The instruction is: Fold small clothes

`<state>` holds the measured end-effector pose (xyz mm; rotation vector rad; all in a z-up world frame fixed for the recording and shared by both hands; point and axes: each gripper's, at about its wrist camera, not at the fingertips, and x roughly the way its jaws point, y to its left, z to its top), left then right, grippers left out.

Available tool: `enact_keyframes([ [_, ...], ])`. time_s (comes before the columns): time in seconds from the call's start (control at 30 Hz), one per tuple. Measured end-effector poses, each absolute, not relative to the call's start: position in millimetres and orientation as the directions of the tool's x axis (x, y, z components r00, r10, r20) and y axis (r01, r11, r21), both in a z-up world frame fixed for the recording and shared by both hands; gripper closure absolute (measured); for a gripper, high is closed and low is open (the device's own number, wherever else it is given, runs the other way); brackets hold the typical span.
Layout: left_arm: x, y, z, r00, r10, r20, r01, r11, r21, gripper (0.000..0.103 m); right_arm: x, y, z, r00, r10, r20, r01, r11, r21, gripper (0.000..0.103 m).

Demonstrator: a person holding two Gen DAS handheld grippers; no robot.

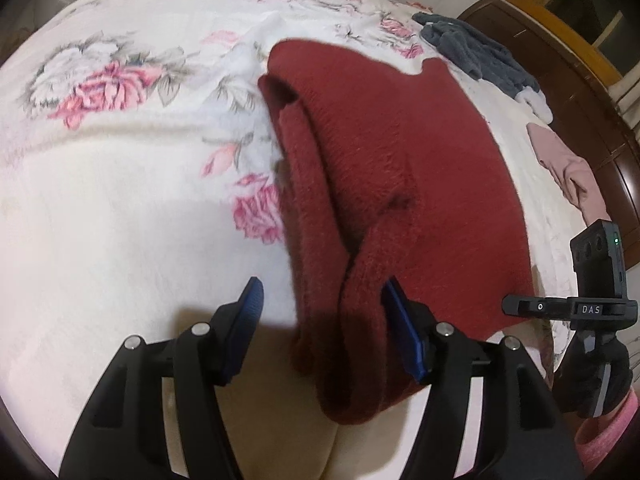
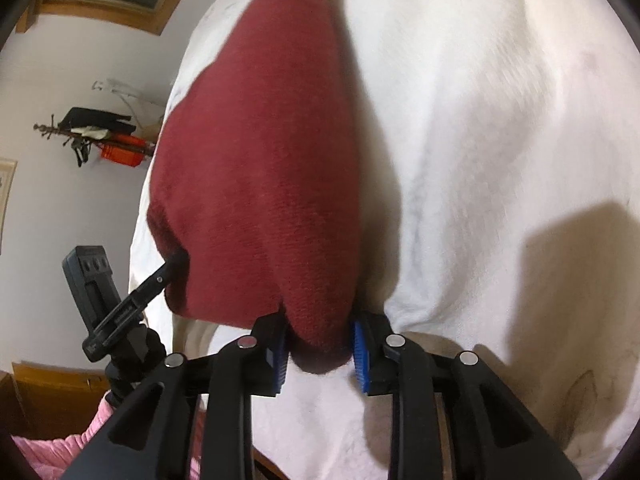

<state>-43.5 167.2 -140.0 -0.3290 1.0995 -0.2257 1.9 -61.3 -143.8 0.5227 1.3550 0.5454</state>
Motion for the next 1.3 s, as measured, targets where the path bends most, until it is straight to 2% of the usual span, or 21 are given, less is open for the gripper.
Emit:
enact_keyframes([
  [0.13, -47.5, 167.0, -136.0, 0.446, -0.32, -0.836, -0.002, 0.934, -0.358, 0.039, 0.9, -56.1, -142.7, 0.144, 0.603, -0.785, -0.069, 0.797, 0.599, 0.07],
  [0.17, -49.4, 166.2, -132.4, 0.448, -0.31, -0.839, -0.003, 0.938, -0.348, 0.039, 0.0, -55.5, -138.6, 0.151, 0.587, -0.795, -0.071, 0.809, 0.584, 0.063],
  [0.23, -56.2, 163.9, -119.4, 0.46, -0.282, -0.842, 0.005, 0.949, -0.315, 0.04, -6.9, -50.6, -124.3, 0.18, 0.548, -0.817, -0.094, 0.836, 0.54, 0.056],
  [0.3, -63.1, 161.7, -107.5, 0.471, -0.27, -0.84, 0.013, 0.954, -0.299, 0.04, -14.4, -48.0, -110.4, 0.218, 0.492, -0.843, -0.119, 0.871, 0.477, 0.042],
  [0.37, -71.7, 161.2, -93.4, 0.478, -0.266, -0.837, 0.01, 0.955, -0.297, 0.037, -25.1, -44.5, -93.3, 0.261, 0.434, -0.862, -0.139, 0.901, 0.412, 0.036],
  [0.4, -76.0, 160.8, -86.8, 0.482, -0.258, -0.837, 0.004, 0.956, -0.292, 0.033, -28.3, -43.8, -88.4, 0.273, 0.423, -0.864, -0.143, 0.906, 0.398, 0.031],
  [0.47, -83.5, 160.3, -76.0, 0.489, -0.242, -0.838, -0.006, 0.96, -0.281, 0.032, -38.6, -40.5, -72.9, 0.316, 0.358, -0.879, -0.144, 0.933, 0.329, 0.02],
  [0.57, -93.5, 156.3, -62.4, 0.494, -0.226, -0.84, -0.023, 0.962, -0.272, 0.026, -51.3, -38.4, -58.2, 0.373, 0.293, -0.88, -0.165, 0.955, 0.248, 0.02],
  [0.7, -110.5, 150.2, -46.0, 0.509, -0.186, -0.84, -0.045, 0.969, -0.242, 0.022, -66.7, -33.0, -40.5, 0.415, 0.279, -0.866, -0.174, 0.959, 0.225, 0.018],
  [0.97, -132.1, 141.7, -28.0, 0.517, -0.132, -0.846, -0.085, 0.975, -0.204, 0.022, -78.4, -23.3, -18.0, 0.453, 0.265, -0.852, -0.182, 0.962, 0.202, 0.011],
  [1.1, -142.5, 138.8, -18.6, 0.517, -0.107, -0.849, -0.089, 0.98, -0.178, 0.022, -88.4, -16.1, -3.9, 0.486, 0.212, -0.848, -0.176, 0.974, 0.142, 0.008],
  [1.17, -147.5, 137.8, -12.5, 0.525, -0.101, -0.845, -0.088, 0.981, -0.172, 0.022, -88.8, -13.0, 1.5, 0.498, 0.185, -0.847, -0.171, 0.979, 0.113, 0.004],
  [1.3, -155.2, 133.7, -0.2, 0.546, -0.075, -0.834, -0.084, 0.986, -0.144, 0.022, -96.8, -5.2, 13.5, 0.534, 0.136, -0.834, -0.177, 0.983, 0.048, 0.004],
])
